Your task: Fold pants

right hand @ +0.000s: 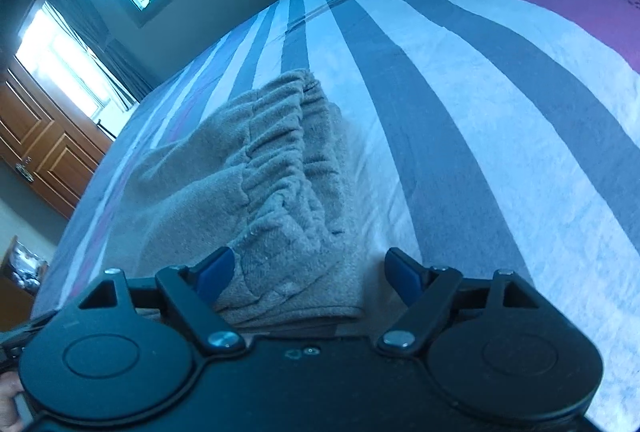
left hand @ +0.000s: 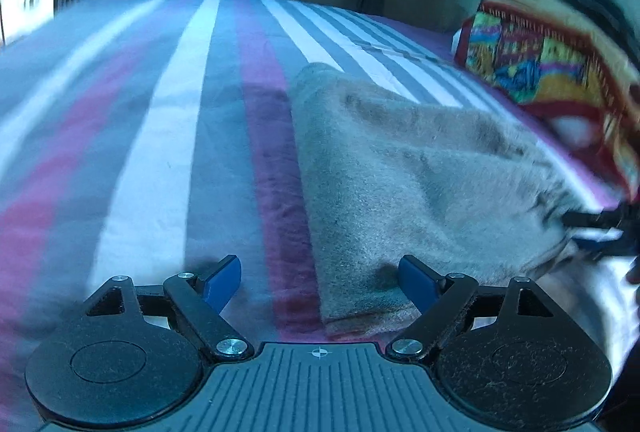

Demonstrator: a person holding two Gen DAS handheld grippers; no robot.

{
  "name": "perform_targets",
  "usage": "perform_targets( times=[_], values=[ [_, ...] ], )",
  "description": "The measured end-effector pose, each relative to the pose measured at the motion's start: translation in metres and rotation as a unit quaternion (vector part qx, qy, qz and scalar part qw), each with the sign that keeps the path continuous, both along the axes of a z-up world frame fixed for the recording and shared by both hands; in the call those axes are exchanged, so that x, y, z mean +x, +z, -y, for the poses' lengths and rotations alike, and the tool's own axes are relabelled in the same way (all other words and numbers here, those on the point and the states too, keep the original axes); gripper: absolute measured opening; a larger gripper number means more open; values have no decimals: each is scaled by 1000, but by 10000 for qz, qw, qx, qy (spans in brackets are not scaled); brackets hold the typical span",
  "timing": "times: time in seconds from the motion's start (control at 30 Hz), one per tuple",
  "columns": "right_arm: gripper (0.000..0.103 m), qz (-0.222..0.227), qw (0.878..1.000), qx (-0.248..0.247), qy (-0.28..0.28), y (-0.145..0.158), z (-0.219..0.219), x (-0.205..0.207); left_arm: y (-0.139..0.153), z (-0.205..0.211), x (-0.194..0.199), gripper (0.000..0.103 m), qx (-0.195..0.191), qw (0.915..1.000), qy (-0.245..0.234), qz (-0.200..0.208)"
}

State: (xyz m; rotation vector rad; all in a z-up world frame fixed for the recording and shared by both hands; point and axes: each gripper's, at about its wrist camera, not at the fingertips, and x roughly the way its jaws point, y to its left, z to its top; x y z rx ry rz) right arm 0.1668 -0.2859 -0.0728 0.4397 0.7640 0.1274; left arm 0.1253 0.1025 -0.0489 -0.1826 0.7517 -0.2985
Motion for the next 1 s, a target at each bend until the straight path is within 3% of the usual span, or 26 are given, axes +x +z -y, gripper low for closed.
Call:
perform_targets(
  times=[0.2, 0.3, 0.4, 0.5, 0.6, 0.77, 0.83, 0.9, 0.93, 1.0],
  values=[
    [74, -25, 9944, 1053, -67, -10, 25, 1, -20, -23, 19, 84, -1297, 9907, -202, -369],
    [74, -26, 9923, 1235, 61, -11, 33, 5, -31, -37, 31, 77, -2029, 9779, -149, -479],
    [73, 0, 9910, 1323, 181, -11, 37, 10, -42, -41, 42, 71, -2337, 9705, -160, -568],
    [71, 166, 9924, 1219, 74, -6, 43, 9, -45, -34, 53, 71, -2272, 9718, -205, -592],
    [61, 532, 9947, 884, -26, 7, 39, 8, -40, -30, 64, 71, -2162, 9749, -161, -504],
    [51, 711, 9964, 454, 128, 17, 26, 33, -30, -29, 98, 71, -2257, 9737, 173, -279],
    [51, 774, 9959, 435, 178, 19, 23, 46, -33, -19, 119, 71, -1865, 9811, 111, -505],
    [49, 525, 9983, 137, 202, 14, 15, 62, -31, -6, 134, 71, -1437, 9878, -53, -598],
    [53, 301, 9994, 27, 152, 8, 14, 71, -25, -2, 140, 71, -1342, 9888, -86, -647],
    [53, 198, 9990, 409, 48, 4, 22, 79, -15, -1, 146, 71, -1356, 9893, -162, -509]
  ],
)
